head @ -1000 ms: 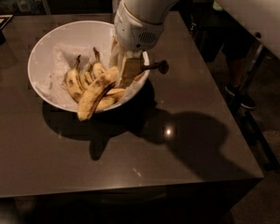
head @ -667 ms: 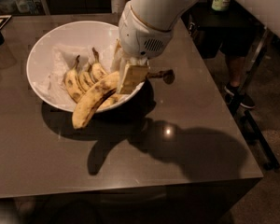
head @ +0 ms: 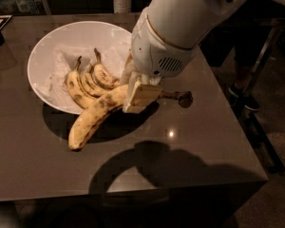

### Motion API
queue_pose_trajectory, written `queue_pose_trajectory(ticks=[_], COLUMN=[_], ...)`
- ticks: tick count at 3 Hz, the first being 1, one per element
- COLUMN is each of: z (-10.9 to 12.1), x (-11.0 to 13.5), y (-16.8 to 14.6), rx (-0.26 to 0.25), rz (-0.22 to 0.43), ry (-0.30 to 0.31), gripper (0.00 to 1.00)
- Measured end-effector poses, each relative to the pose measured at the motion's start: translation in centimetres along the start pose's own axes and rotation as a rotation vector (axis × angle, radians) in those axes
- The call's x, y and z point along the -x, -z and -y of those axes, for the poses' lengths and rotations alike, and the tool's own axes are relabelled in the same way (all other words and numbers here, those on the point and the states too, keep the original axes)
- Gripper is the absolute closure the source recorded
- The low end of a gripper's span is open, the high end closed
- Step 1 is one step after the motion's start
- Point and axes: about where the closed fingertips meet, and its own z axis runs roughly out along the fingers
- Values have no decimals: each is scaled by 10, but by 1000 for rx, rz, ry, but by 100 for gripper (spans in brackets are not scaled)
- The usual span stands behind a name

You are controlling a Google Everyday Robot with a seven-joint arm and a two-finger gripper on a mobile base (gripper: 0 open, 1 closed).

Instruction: Pick banana from white bowl

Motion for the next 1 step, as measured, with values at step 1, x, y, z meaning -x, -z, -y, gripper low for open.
queue_pose_trajectory(ticks=[1], z=[-2], x=[0], y=[2], rx=[-3], rz=[-2], ry=[-2], gripper=[100])
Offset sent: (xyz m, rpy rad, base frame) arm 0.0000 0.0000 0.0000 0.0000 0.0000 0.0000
